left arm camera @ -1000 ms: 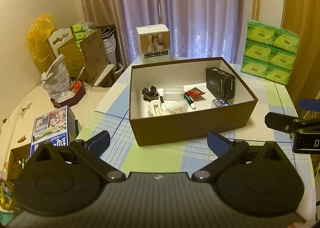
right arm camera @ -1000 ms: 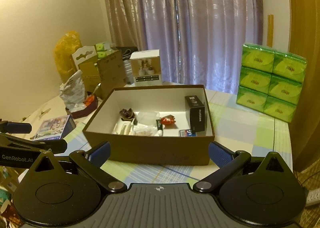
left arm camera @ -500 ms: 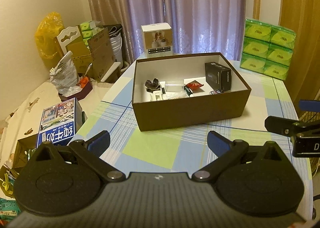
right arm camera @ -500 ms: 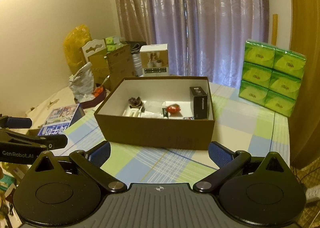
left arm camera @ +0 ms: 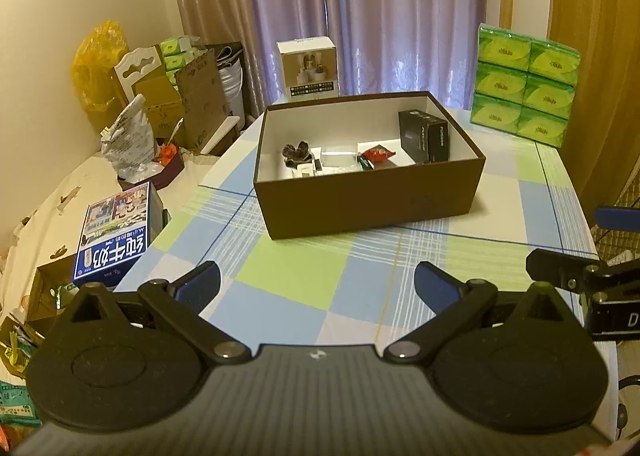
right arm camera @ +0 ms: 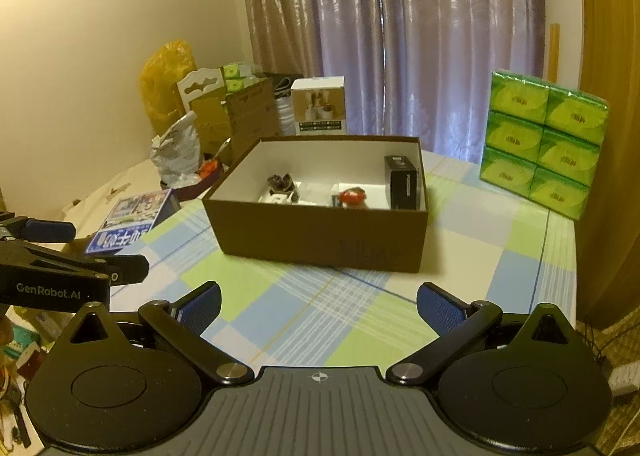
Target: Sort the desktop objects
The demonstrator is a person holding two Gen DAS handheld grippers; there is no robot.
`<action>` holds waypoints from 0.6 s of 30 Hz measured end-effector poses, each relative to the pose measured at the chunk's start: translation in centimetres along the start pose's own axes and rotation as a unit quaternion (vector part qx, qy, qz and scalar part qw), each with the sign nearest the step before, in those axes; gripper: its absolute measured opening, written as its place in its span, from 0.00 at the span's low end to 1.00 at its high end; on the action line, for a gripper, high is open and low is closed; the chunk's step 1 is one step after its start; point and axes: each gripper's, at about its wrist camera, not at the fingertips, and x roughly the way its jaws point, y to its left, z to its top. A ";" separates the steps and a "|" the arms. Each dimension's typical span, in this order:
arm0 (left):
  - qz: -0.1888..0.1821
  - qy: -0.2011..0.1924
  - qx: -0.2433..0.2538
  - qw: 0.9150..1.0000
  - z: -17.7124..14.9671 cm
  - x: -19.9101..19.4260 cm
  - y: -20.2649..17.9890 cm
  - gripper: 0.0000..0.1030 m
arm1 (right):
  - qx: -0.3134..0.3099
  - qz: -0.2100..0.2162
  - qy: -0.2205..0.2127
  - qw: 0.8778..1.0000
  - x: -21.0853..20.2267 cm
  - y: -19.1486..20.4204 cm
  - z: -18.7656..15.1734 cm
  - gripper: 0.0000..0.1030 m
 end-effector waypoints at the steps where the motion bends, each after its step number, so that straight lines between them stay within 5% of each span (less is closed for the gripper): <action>1: 0.000 0.001 0.000 1.000 -0.2 -0.1 -0.1 0.99 | 0.000 0.000 0.002 1.000 -0.1 -0.1 -0.2 0.98; 18: 0.001 0.029 -0.003 1.000 -2.6 -0.1 -1.1 0.99 | 0.001 -0.006 0.032 0.999 -0.5 -0.6 -2.9 0.98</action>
